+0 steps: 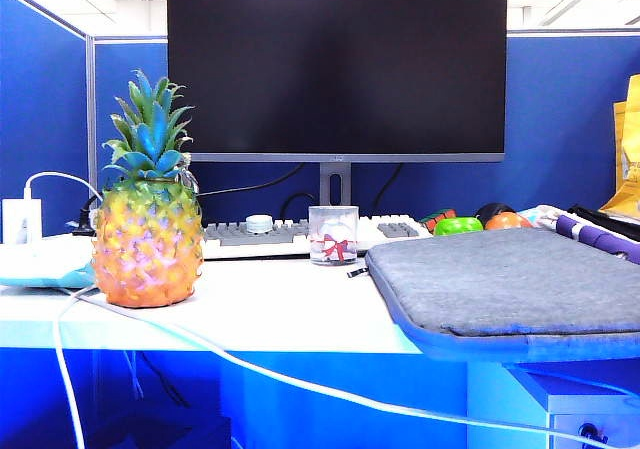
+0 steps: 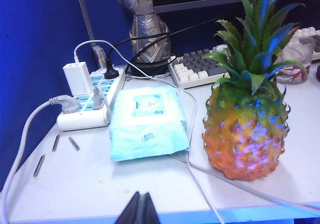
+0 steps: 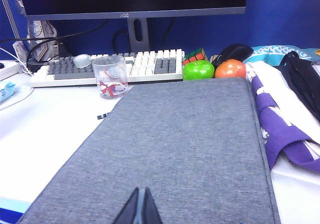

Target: Pick up the pineapple and place it above the gray bag.

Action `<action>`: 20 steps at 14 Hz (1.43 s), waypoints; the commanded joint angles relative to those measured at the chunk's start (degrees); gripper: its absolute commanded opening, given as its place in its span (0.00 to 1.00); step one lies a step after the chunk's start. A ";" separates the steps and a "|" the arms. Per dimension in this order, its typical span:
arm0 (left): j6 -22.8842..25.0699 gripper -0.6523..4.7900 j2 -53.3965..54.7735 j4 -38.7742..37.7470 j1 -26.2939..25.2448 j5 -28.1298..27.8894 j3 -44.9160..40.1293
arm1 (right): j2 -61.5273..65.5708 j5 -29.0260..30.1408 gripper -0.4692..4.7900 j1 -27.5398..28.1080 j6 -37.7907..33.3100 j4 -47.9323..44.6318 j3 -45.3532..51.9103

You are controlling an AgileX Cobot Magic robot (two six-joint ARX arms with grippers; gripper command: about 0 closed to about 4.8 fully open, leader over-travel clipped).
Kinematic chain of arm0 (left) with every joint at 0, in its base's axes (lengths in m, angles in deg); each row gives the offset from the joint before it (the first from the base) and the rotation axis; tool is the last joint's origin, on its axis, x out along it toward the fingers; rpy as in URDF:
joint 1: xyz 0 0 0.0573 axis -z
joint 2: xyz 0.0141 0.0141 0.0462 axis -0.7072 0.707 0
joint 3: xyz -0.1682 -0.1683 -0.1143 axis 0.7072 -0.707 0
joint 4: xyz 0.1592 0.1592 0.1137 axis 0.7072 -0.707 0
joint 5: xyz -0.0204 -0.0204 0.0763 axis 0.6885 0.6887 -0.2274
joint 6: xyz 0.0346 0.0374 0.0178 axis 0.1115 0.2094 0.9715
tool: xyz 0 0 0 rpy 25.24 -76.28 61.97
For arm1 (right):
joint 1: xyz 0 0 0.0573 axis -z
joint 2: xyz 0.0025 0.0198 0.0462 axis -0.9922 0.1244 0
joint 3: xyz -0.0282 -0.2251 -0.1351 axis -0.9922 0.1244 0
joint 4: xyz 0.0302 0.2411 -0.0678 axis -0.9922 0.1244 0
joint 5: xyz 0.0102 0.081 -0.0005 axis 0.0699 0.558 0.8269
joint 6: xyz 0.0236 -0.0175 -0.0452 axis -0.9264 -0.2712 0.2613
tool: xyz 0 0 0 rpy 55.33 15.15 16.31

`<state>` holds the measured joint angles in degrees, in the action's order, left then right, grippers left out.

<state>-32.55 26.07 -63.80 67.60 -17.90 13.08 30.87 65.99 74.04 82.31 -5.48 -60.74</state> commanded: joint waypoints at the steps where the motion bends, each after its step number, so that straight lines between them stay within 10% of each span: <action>1: -0.20 0.13 -0.02 0.46 0.00 0.13 0.13 | 0.02 0.04 0.08 -0.02 -0.26 -1.29 0.52; 5: -0.46 0.13 -0.02 1.97 0.00 0.11 0.13 | 0.02 0.04 0.08 -0.02 -0.26 -1.27 0.52; 9: -2.21 0.34 -0.02 11.67 0.00 13.03 0.50 | 0.02 0.07 0.08 -0.02 -0.37 -1.25 0.52; 11: -2.82 0.70 0.04 12.35 0.00 12.85 2.34 | 0.02 0.09 0.08 -0.02 -0.39 -1.22 0.52; 13: -3.78 0.81 3.26 12.50 0.00 12.96 6.05 | 0.02 0.09 0.08 -0.02 -0.39 -1.16 0.52; 14: -3.72 0.97 7.98 12.48 0.00 13.88 9.68 | 0.02 0.11 0.08 -0.02 -0.42 -1.05 0.52; 20: -2.38 1.00 52.70 9.49 -0.02 23.19 36.24 | 0.02 0.13 0.08 -0.02 -0.44 -0.94 0.52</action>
<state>-35.07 76.45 -53.02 67.62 4.07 46.92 30.90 66.01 74.04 82.11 -5.42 -60.74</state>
